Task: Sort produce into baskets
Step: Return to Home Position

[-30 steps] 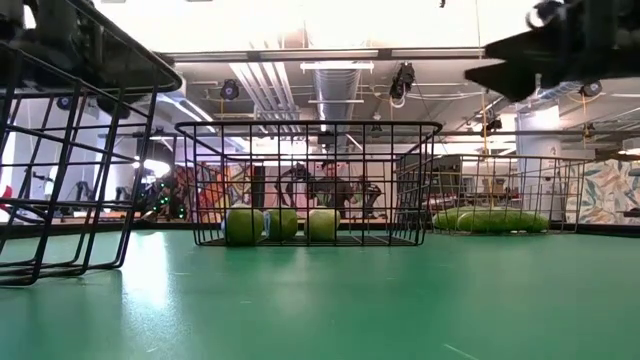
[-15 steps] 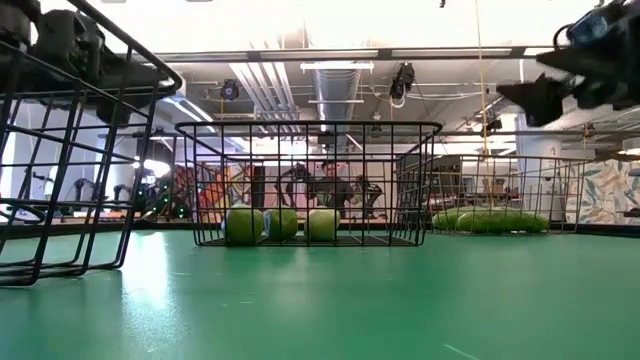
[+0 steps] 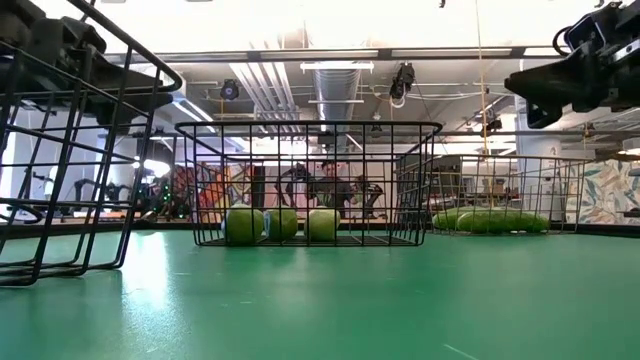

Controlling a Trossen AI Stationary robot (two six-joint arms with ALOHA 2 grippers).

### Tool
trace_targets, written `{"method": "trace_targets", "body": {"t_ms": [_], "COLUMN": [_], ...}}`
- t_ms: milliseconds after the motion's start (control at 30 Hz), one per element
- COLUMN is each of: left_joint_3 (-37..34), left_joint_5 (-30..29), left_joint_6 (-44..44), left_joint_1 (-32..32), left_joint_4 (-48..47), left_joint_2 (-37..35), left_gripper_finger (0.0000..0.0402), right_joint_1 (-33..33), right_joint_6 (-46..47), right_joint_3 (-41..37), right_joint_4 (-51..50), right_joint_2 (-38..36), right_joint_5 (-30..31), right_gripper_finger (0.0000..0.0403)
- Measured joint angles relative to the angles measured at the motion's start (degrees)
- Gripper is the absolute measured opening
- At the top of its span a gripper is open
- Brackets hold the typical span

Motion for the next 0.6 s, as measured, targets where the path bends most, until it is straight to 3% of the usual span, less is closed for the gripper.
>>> {"method": "trace_targets", "body": {"t_ms": [67,133,300,433,600], "left_joint_3": [0.0,0.0,0.0,0.0,0.0], "left_joint_5": [0.0,0.1,0.6,9.1,8.9], "left_joint_6": [0.4,1.2,2.3,2.1,1.2], "left_joint_1": [0.2,0.2,0.1,0.1,0.2], "left_joint_4": [0.0,-0.1,-0.2,-1.4,-1.6], "left_joint_2": [0.1,0.2,0.9,1.1,1.4], "left_gripper_finger": [0.0165,0.0165,0.0165,0.0165,0.0165], "right_joint_1": [-0.3,-0.4,-0.5,-0.5,-0.4], "right_joint_6": [0.1,0.5,-1.0,-0.2,2.8], "right_joint_3": [0.0,0.0,0.0,0.0,0.0], "right_joint_4": [-0.4,-0.5,-1.7,-2.1,-2.1], "right_joint_2": [0.0,0.0,0.2,1.3,3.6], "right_joint_5": [0.0,-0.1,3.2,3.6,3.9], "right_gripper_finger": [0.0026,0.0016,0.0009,0.0009,0.0009]}}
